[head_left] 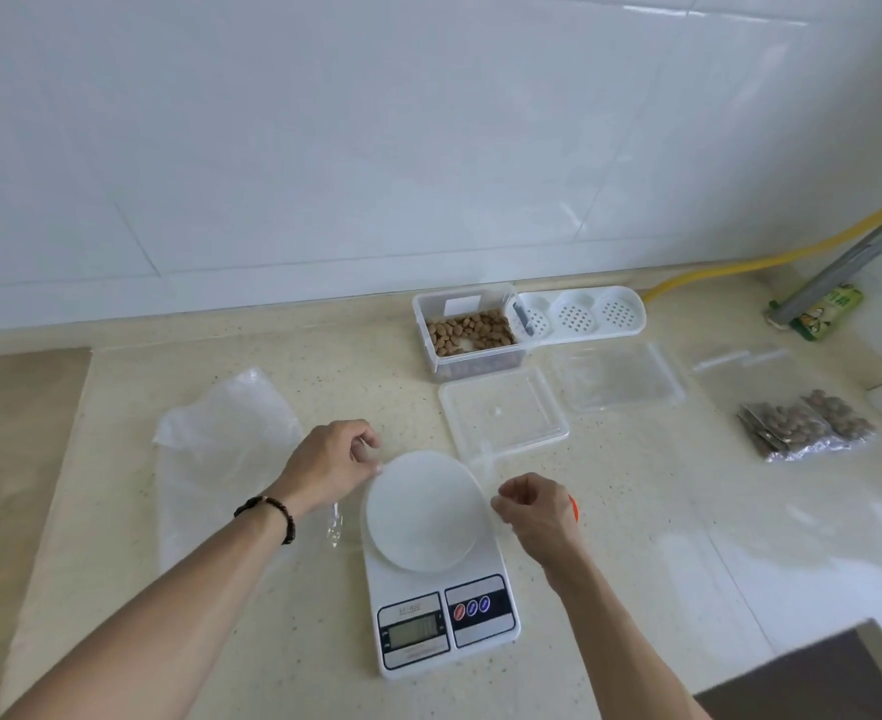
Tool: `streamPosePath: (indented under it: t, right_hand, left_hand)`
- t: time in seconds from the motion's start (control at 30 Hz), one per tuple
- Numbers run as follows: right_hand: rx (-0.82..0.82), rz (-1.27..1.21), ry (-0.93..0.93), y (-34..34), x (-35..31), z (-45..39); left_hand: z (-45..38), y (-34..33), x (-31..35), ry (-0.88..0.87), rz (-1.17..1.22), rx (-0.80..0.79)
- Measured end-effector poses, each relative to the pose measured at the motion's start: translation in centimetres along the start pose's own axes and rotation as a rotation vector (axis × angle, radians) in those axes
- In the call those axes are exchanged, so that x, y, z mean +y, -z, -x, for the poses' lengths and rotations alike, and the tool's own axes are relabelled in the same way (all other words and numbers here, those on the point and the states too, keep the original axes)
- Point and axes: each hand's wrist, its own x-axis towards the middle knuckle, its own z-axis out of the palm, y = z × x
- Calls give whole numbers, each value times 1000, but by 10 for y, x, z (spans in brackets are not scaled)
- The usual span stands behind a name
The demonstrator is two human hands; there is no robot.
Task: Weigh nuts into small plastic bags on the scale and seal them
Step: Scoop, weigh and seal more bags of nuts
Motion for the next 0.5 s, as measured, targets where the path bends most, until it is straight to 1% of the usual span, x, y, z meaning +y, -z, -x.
streamPosePath:
  t: [0.1,0.2,0.27,0.4,0.5]
  right_hand:
    - [36,45,19,0,6,6]
    - [88,68,38,3,16,17]
    - [123,82,63,3,22,26]
    - [170,192,214,-1,38,48]
    - [216,330,408,-4,53,68]
  left_hand:
    - [4,-4,-8,-36,-141,69]
    - [17,-9,-13,-53,-272,188]
    - [31,-16,-14,-106,-314,266]
    - [72,-38,-14,-219,-364,363]
    - [107,-61,-12,-247,-386,387]
